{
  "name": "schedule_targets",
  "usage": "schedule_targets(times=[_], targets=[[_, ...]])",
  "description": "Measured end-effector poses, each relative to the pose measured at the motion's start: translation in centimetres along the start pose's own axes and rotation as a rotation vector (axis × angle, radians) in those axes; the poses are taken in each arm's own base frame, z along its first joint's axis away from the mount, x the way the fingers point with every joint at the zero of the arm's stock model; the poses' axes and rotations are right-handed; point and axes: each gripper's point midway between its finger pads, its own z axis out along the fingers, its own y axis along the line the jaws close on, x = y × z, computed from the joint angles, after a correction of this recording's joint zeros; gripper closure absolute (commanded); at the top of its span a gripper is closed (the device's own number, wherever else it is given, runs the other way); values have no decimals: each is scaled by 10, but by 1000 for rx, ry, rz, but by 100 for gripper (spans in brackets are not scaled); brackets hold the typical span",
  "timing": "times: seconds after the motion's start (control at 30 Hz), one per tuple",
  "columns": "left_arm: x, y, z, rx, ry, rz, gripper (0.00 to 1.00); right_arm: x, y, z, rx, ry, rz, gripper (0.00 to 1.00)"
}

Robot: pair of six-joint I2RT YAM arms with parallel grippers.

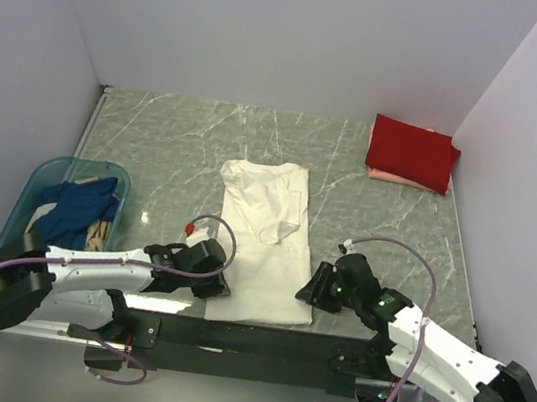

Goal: Fold and stack the t-shirts
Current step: Fold the tshirt

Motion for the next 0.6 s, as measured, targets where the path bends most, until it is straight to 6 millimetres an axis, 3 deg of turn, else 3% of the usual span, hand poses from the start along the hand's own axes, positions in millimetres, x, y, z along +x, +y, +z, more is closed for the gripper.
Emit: schedule_targets(times=[0.17, 0.23, 0.33, 0.47, 0.6], targets=[[-2, 10, -12, -39, -10, 4, 75, -6, 0, -13, 58, -4, -7, 52], [-7, 8, -18, -46, -25, 5, 75, -18, 13, -21, 58, -25, -28, 49], [-25, -4, -26, -21, -67, -17, 74, -52, 49, -31, 33, -89, -86, 49], [-84, -9, -35, -1, -178, -119, 71, -110, 110, -31, -11, -180, -181, 49], [-159, -8, -47, -3, -298, -222, 71, -164, 146, -13, -3, -248, -261, 49]])
